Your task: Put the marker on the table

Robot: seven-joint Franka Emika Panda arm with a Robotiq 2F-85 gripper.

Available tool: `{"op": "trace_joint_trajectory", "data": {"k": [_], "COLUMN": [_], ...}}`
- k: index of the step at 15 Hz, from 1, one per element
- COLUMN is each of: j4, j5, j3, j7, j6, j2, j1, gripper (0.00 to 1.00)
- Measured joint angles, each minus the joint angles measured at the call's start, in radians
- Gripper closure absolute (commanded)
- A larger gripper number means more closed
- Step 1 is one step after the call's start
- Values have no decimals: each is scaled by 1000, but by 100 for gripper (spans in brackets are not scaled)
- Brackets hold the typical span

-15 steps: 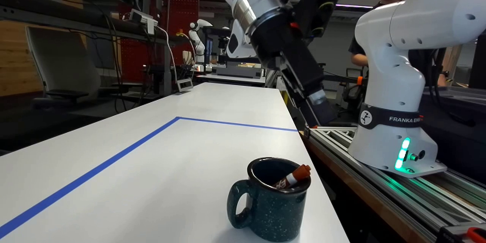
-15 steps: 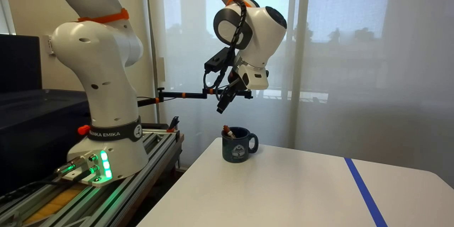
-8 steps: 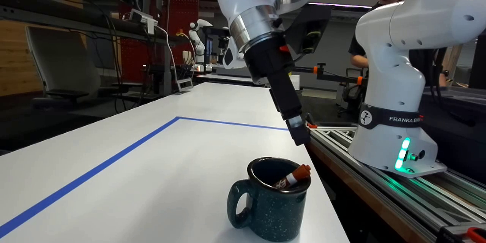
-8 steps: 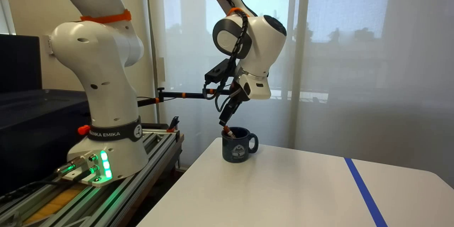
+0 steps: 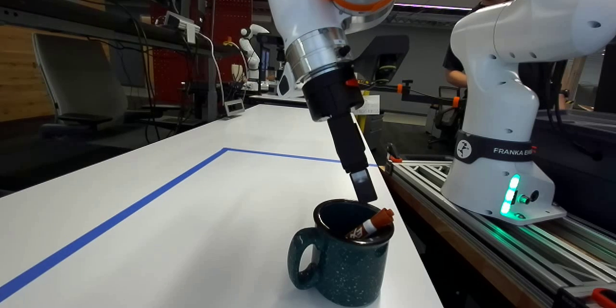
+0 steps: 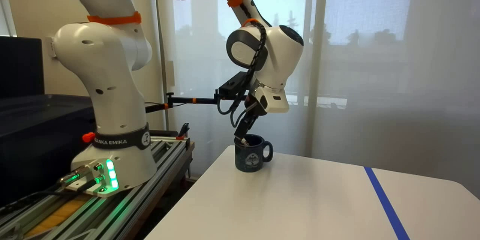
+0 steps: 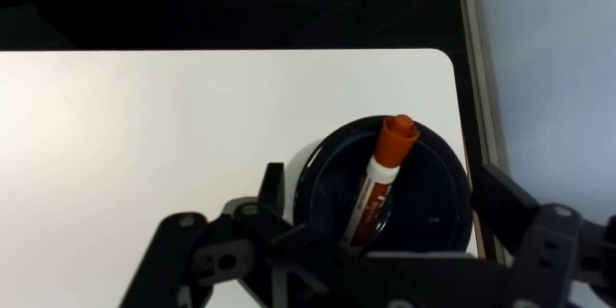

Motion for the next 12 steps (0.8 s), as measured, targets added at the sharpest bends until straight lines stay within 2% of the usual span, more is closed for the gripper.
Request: {"op": "trace_joint_trajectory", "data": {"k": [1, 2, 3, 4, 5, 6, 7, 8, 9, 10, 12], "j4": [2, 3, 5, 8, 11, 15, 19, 24, 28, 31, 37], "j5": [0, 0, 0, 0, 0, 0, 0, 0, 0, 0, 0], "j3": [1, 3, 4, 6, 8, 9, 11, 13, 15, 17, 20], "j7": [1, 1, 2, 3, 5, 8, 11, 14, 17, 19, 23], "j6": [8, 17, 21, 23, 24, 24, 24, 24, 24, 24, 24], "j2": [7, 13, 18, 22, 25, 28, 30, 31, 32, 32, 32], "j1": [0, 0, 0, 0, 0, 0, 0, 0, 0, 1, 1], "gripper": [10, 23, 18, 23, 36, 38, 34, 42, 45, 41, 40]}}
